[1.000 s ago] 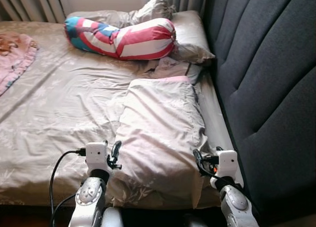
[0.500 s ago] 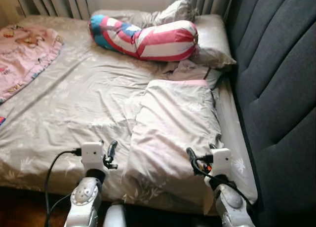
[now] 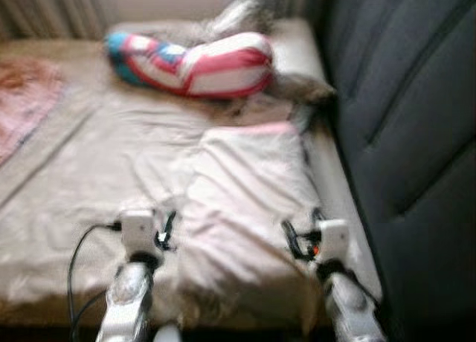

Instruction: Clean up the room

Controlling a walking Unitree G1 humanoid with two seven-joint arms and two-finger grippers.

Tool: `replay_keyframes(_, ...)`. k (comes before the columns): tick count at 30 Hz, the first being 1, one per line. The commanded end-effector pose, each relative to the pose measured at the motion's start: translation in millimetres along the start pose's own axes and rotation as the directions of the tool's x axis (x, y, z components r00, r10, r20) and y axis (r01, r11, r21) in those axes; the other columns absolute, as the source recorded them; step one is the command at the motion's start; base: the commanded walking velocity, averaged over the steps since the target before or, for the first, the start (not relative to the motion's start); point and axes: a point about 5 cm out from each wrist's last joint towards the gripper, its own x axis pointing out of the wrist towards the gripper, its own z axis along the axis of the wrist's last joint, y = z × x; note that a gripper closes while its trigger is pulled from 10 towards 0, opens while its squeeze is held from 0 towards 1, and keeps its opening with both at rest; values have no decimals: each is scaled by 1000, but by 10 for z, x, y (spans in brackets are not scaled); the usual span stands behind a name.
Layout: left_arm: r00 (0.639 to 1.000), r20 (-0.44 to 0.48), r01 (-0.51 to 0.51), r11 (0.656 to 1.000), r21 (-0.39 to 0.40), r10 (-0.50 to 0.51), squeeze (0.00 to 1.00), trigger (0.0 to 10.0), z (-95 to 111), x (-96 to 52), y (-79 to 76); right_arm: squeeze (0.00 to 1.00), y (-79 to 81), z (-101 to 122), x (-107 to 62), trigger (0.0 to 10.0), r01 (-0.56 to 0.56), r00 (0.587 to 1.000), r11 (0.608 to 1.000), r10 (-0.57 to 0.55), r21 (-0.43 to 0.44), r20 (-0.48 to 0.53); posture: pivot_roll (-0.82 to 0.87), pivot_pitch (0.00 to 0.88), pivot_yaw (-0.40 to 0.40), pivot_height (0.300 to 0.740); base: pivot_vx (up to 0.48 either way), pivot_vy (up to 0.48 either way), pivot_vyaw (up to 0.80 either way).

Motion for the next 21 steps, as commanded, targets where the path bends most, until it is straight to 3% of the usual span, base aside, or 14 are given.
replay_keyframes(1, 1000, -15, -25, 999, 19, 25, 0, 10000, -21, -50, 144, 0, 128, 101, 93, 10000, -27, 999, 1000, 27, 9, 36, -71, 88, -77, 655, 0, 0, 0)
replay_keyframes(6, 999, -27, -18, 1000, 23, 19, 0, 10000, -24, -31, 149, 0, 115, 133, 125, 10000, -22, 999, 1000, 21, 7, 38, -72, 95, -74, 655, 0, 0, 0)
replay_keyframes(15, 992, -121, -31, 999, -15, 29, 0, 10000, 13, 300, 233, 0, 82, 299, 388, 10000, -39, 999, 998, 38, -46, -34, -76, 117, -71, 655, 0, 0, 0)
replay_keyframes(16, 992, -125, -20, 999, -29, 17, 0, 10000, 52, 382, 222, 686, 79, 364, 454, 10000, -32, 999, 998, 30, -54, -38, -72, 125, -70, 655, 0, 0, 0)
replay_keyframes(17, 992, -123, -13, 999, -40, 8, 0, 10000, 71, 412, 212, 686, 81, 394, 479, 10000, -32, 999, 998, 30, -49, -35, -72, 125, -70, 655, 0, 0, 0)
replay_keyframes(18, 993, -122, -2, 999, -43, -4, 918, 10000, 106, 463, 197, 1000, 91, 447, 523, 10000, -31, 999, 999, 30, -41, -34, -73, 141, -67, 655, 0, 0, 0)
replay_keyframes(19, 992, -124, 10, 999, -46, -16, 1000, 10000, 134, 510, 183, 1000, 101, 491, 565, 10000, -28, 999, 999, 26, -33, -38, -72, 146, -65, 655, 0, 0, 0)
replay_keyframes(21, 987, -158, 20, 999, -27, -24, 1000, 10000, 171, 610, 159, 1000, 128, 571, 661, 10000, -17, 997, 1000, 16, -18, -79, -72, 162, -63, 655, 0, 0, 0)
